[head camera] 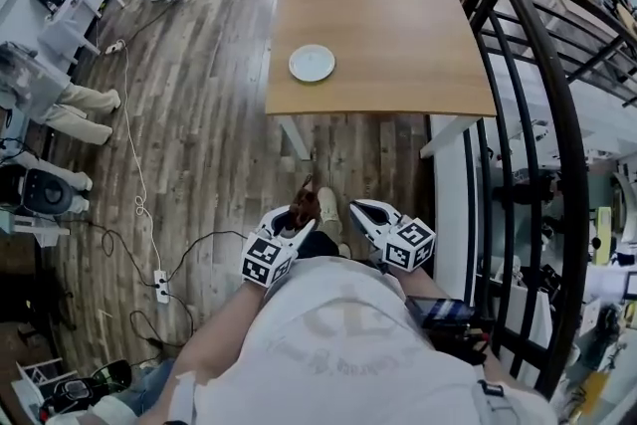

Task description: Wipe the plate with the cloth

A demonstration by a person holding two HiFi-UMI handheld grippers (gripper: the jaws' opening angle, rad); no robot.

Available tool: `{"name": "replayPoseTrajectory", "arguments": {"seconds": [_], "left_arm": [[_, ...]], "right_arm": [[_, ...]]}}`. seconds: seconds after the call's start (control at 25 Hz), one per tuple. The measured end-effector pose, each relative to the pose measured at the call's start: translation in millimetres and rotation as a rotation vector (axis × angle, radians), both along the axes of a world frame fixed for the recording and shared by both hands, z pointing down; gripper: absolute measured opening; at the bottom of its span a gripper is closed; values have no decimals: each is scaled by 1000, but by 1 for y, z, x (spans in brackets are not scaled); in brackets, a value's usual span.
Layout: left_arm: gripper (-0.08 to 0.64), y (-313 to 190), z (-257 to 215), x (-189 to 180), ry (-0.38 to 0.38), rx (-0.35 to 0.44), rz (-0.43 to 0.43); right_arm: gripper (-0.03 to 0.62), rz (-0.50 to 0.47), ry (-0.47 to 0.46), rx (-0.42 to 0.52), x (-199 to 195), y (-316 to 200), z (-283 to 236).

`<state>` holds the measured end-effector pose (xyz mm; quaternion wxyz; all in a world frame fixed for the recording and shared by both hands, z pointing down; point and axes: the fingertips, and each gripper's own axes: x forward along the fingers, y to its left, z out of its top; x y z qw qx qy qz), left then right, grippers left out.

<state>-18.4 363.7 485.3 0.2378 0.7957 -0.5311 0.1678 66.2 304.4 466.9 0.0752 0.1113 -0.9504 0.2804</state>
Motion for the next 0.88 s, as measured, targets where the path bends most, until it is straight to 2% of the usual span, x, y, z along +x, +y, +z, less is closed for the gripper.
{"name": "replayPoseTrajectory", "arguments": {"seconds": [0.4,0.88], "left_arm": [[170,-83,28,-11,63,-9,6],[170,-173,17,-46,98,10,38]], "right_arm": [[14,44,79,-16,6,-67,26],[14,91,130,22,-20,-153,6]]}}
